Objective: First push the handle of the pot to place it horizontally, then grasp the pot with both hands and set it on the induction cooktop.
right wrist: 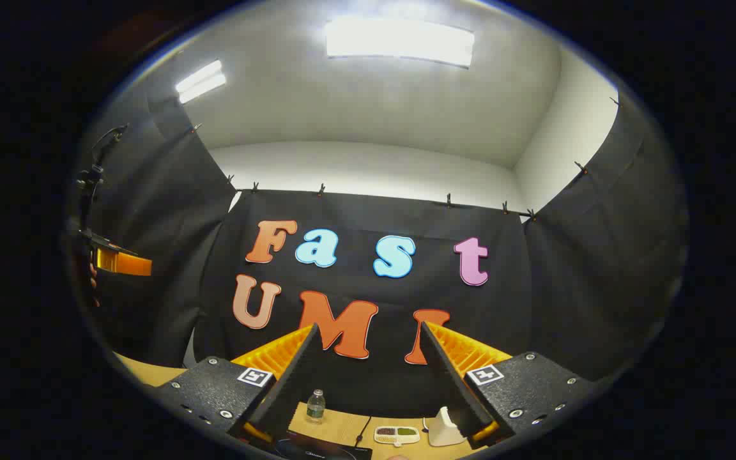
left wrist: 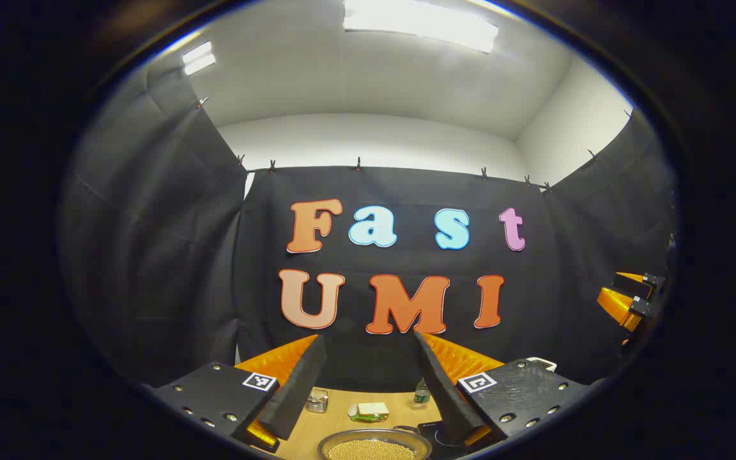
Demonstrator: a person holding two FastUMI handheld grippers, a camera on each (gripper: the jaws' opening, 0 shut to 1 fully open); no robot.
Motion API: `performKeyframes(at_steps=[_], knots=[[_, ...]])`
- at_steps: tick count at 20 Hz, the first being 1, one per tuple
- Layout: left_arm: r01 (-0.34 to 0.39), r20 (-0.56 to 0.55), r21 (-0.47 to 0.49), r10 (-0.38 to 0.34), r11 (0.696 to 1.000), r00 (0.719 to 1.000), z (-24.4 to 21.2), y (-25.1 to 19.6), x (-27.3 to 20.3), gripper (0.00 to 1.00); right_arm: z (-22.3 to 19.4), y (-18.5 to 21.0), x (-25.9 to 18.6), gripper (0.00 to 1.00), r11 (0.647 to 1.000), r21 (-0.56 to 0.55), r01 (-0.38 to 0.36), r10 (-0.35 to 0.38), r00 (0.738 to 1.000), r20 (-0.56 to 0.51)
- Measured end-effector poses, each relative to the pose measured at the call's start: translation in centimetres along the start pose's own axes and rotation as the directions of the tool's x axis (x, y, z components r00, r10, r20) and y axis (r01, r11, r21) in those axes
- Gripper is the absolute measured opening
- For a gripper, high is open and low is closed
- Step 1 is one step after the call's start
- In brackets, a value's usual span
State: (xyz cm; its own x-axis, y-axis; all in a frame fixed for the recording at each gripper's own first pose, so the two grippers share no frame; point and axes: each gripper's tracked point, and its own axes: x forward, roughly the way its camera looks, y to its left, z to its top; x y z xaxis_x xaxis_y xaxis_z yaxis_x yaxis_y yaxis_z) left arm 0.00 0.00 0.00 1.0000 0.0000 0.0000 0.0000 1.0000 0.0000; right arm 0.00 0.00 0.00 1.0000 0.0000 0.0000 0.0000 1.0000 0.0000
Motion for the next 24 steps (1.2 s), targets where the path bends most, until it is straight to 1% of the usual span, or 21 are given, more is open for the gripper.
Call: performKeyframes(at_steps=[2, 4, 7, 10, 14, 19, 23, 24], knots=[[0.024, 0.004, -0.019, -0.024, 1.0, 1.0, 0.6, -0.5, -0.2, 0.88, 0.1, 0.2, 0.1, 0.94, 1.0, -0.001, -0.006, 0.006, 1.0, -0.012], [0.031, 0.006, -0.015, -0.031, 0.999, 0.999, 0.5, -0.7, -0.3, 0.88, 0.2, 0.2, 0.1, 0.95, 1.0, -0.011, -0.007, 0.007, 1.0, -0.014], [0.04, 0.008, 0.001, -0.04, 0.999, 0.999, 0.0, -1.4, -0.3, 0.87, 0.5, -0.2, -0.3, 0.95, 1.0, -0.02, -0.002, 0.001, 1.0, -0.003], [0.032, 0.047, 0.037, -0.034, 0.999, 0.998, 0.4, -1.7, -0.6, 0.87, 0.7, -0.6, -0.5, 0.95, 1.0, -0.024, -0.001, 0.001, 1.0, 0.005], [0.051, 0.08, 0.054, -0.055, 0.997, 0.995, 0.6, -2.9, -1.2, 0.88, 0.8, -0.9, -0.7, 0.95, 1.0, -0.024, 0.003, -0.003, 1.0, 0.012], [0.054, 0.038, 0.034, -0.055, 0.998, 0.998, -1.0, -2.4, -1.2, 0.87, -0.1, -1.1, -0.9, 0.95, 1.0, -0.023, 0.002, -0.002, 1.0, 0.006], [0.078, -0.018, 0.01, -0.078, 0.997, 0.997, -3.2, -2.3, -0.7, 0.88, -1.4, -0.8, -0.9, 0.95, 1.0, -0.02, -0.006, 0.006, 1.0, -0.011], [0.089, -0.029, 0.009, -0.089, 0.996, 0.996, -3.8, -2.5, -0.7, 0.92, -1.6, -0.7, -0.8, 0.95, 1.0, -0.022, -0.009, 0.009, 1.0, -0.015]])
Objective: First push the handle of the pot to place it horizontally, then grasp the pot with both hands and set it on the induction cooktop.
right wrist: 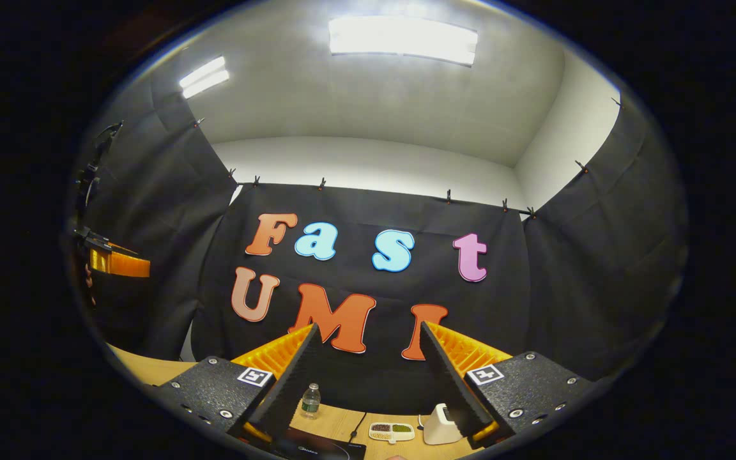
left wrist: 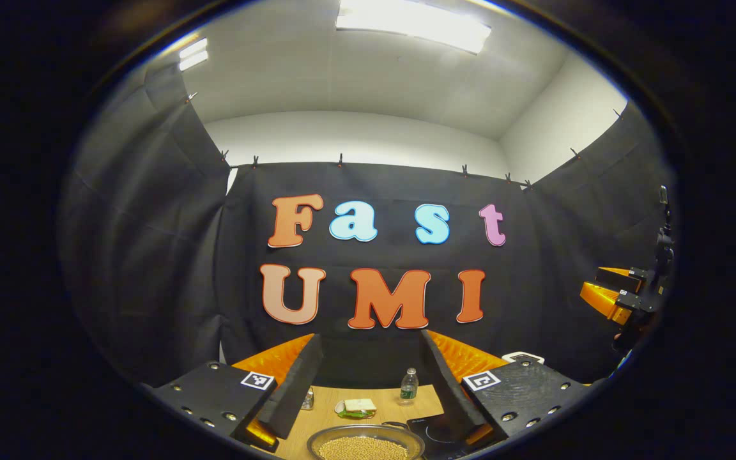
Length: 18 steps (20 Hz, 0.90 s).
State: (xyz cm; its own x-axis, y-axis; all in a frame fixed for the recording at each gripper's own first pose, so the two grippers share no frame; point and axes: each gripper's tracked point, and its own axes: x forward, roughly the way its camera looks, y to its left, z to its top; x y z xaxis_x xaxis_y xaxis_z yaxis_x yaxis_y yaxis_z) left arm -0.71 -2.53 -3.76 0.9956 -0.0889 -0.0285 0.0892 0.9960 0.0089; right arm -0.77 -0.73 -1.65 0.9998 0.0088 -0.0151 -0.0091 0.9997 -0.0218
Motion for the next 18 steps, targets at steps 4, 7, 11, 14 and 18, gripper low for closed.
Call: performKeyframes(at_steps=[4, 7, 11, 14, 18], knots=[[0.053, -0.034, 0.016, -0.052, 0.998, 0.998, -2.3, -1.4, 0.1, 0.69, -1.2, 0.6, 0.0, 0.95, 1.0, -0.009, -0.008, 0.008, 1.0, -0.013], [0.088, -0.1, 0.042, -0.084, 0.995, 0.991, -5.2, -2.6, 0.3, 0.33, -2.0, 0.9, -0.1, 0.95, 1.0, -0.012, -0.01, 0.01, 1.0, -0.021], [0.106, -0.232, 0.031, -0.096, 0.994, 0.968, -10.5, -3.2, 0.4, 0.05, -3.9, 1.5, -0.5, 0.95, 1.0, -0.011, -0.017, 0.017, 0.999, -0.042], [0.105, -0.352, 0.021, -0.091, 0.994, 0.931, -15.5, -2.8, -0.1, 0.02, -5.6, 1.6, -0.9, 0.95, 1.0, -0.021, -0.016, 0.015, 0.998, -0.061], [0.052, -0.526, 0.012, -0.038, 0.999, 0.85, -22.5, -0.8, -1.9, 0.02, -7.3, 1.9, -1.1, 0.95, 1.0, -0.021, -0.021, 0.02, 0.997, -0.068]])
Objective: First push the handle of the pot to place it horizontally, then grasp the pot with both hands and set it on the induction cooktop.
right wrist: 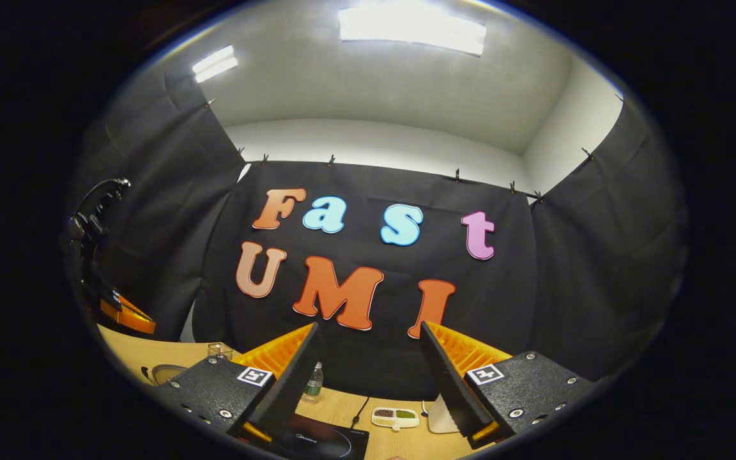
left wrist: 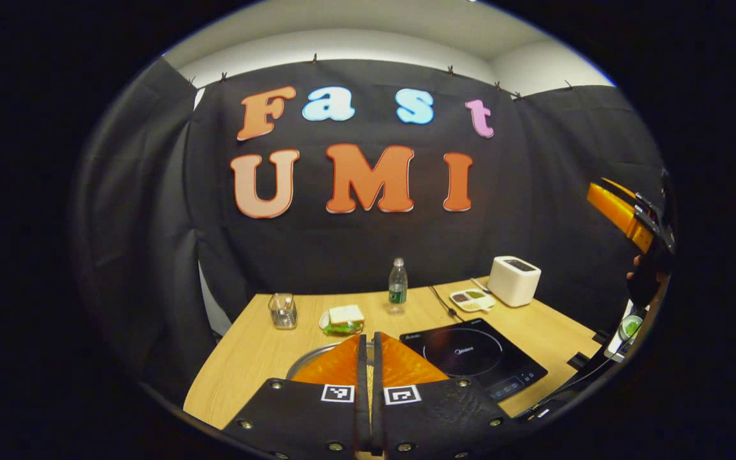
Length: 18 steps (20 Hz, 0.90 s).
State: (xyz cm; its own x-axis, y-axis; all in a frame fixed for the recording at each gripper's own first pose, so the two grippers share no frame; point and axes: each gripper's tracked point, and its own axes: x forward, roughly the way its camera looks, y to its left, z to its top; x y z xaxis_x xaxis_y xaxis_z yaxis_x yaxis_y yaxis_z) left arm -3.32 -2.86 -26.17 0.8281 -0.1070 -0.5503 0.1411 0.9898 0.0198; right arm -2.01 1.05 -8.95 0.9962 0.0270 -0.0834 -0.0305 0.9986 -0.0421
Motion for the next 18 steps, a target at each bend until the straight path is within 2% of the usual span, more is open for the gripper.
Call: performKeyframes(at_steps=[4, 6, 9, 10, 12, 16, 18], knots=[[-0.041, -0.185, -0.079, 0.025, 0.996, 0.982, -6.3, 1.7, 1.4, 0.02, -2.0, 0.3, -0.2, 0.95, 1.0, -0.009, 0.003, -0.004, 1.0, -0.017], [-0.067, -0.271, -0.125, 0.031, 0.99, 0.962, -9.9, 2.5, 1.2, 0.02, -3.4, 0.5, -0.3, 0.95, 1.0, -0.015, 0.002, -0.003, 0.999, -0.037], [-0.095, -0.387, -0.225, 0.0, 0.97, 0.922, -14.2, 3.3, 0.9, 0.05, -5.3, 0.8, -0.2, 0.95, 1.0, -0.023, -0.004, 0.002, 0.998, -0.065], [-0.11, -0.418, -0.246, -0.003, 0.963, 0.908, -15.4, 3.8, 0.7, 0.02, -5.8, 0.9, -0.1, 0.95, 1.0, -0.023, -0.004, 0.002, 0.997, -0.075], [-0.136, -0.462, -0.273, -0.006, 0.952, 0.887, -17.1, 4.3, 0.3, 0.02, -6.8, 0.7, -0.1, 0.95, 1.0, -0.023, -0.002, 0.0, 0.996, -0.091], [-0.161, -0.502, -0.309, -0.017, 0.937, 0.865, -19.0, 4.9, -0.2, 0.02, -8.6, 0.8, -0.1, 0.95, 1.0, -0.019, 0.003, -0.005, 0.993, -0.12], [-0.17, -0.535, -0.342, -0.042, 0.924, 0.844, -20.2, 4.4, -0.6, 0.03, -9.6, 1.3, -0.2, 0.95, 1.0, -0.013, -0.005, 0.003, 0.99, -0.138]])
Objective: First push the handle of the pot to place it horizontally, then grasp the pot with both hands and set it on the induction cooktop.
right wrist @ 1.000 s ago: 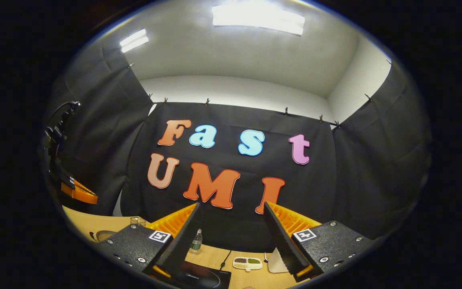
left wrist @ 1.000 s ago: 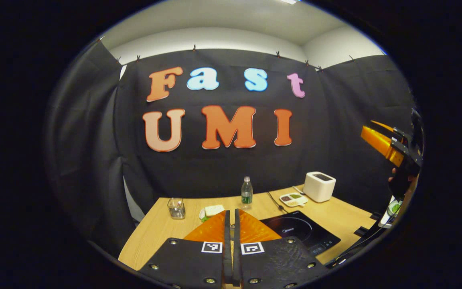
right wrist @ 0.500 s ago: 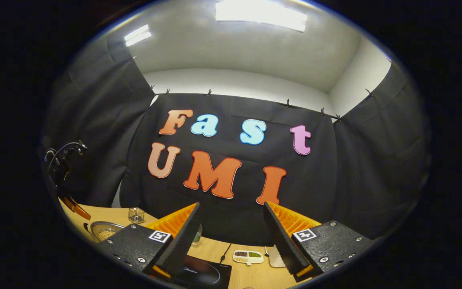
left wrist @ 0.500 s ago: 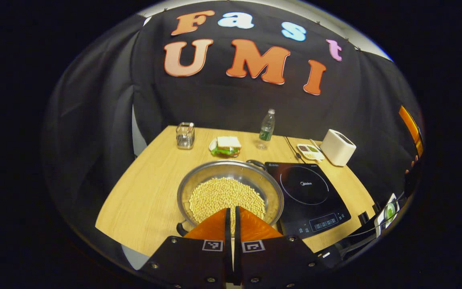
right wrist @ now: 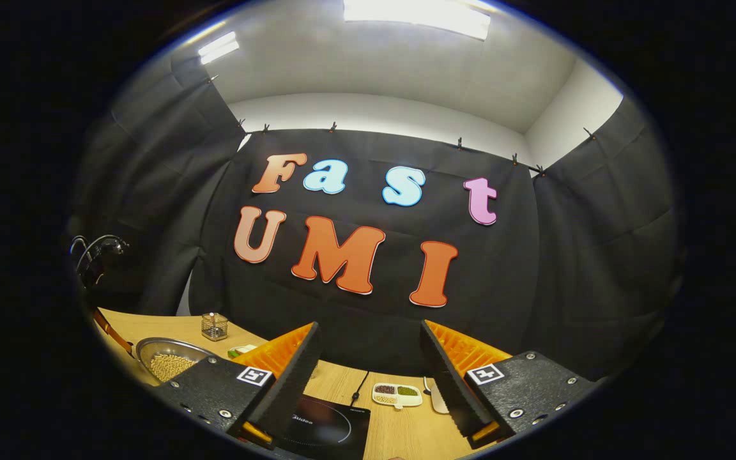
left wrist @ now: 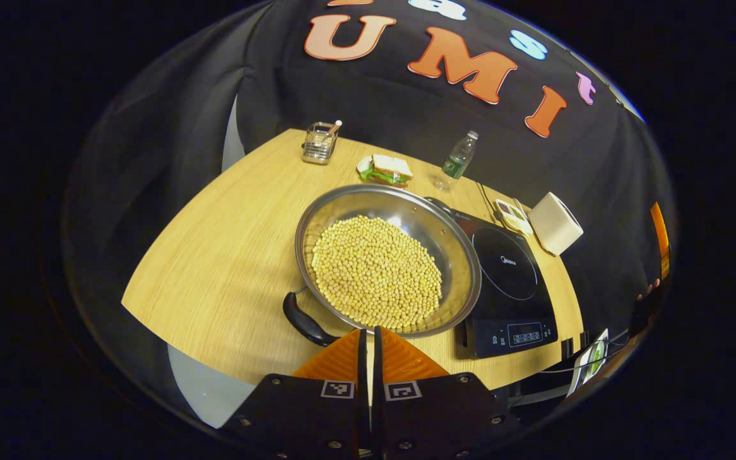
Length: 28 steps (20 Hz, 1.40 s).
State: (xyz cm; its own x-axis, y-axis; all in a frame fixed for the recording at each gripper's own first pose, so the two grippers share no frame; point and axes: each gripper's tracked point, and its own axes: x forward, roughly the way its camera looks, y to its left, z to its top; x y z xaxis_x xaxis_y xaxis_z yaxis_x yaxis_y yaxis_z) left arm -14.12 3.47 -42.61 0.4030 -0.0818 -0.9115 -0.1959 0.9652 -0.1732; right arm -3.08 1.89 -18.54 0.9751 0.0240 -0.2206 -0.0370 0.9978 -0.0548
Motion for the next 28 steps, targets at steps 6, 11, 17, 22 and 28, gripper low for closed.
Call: performKeyframes(at_steps=[6, 11, 17, 22, 28], knots=[[-0.001, -0.132, -0.078, -0.009, 0.997, 0.991, -3.6, 0.8, 2.0, 0.02, -2.4, 1.7, 0.4, 0.95, 1.0, -0.004, -0.024, 0.024, 0.999, -0.047], [-0.015, -0.174, -0.124, -0.006, 0.992, 0.985, -4.0, 1.2, 3.8, 0.03, -3.7, 2.8, 0.6, 0.95, 0.999, -0.002, -0.047, 0.047, 0.996, -0.081], [-0.046, -0.201, -0.156, 0.013, 0.987, 0.979, -3.8, 1.9, 4.9, 0.02, -4.6, 3.2, 0.8, 0.95, 0.998, 0.013, -0.057, 0.058, 0.993, -0.104], [-0.079, -0.197, -0.16, 0.047, 0.984, 0.979, -3.1, 3.1, 5.4, 0.02, -4.8, 3.8, 1.1, 0.95, 0.997, 0.01, -0.072, 0.072, 0.991, -0.11], [-0.146, -0.176, -0.138, 0.121, 0.98, 0.977, -1.1, 5.7, 6.3, 0.02, -5.7, 5.3, 2.0, 0.95, 0.995, 0.011, -0.099, 0.1, 0.987, -0.129]])
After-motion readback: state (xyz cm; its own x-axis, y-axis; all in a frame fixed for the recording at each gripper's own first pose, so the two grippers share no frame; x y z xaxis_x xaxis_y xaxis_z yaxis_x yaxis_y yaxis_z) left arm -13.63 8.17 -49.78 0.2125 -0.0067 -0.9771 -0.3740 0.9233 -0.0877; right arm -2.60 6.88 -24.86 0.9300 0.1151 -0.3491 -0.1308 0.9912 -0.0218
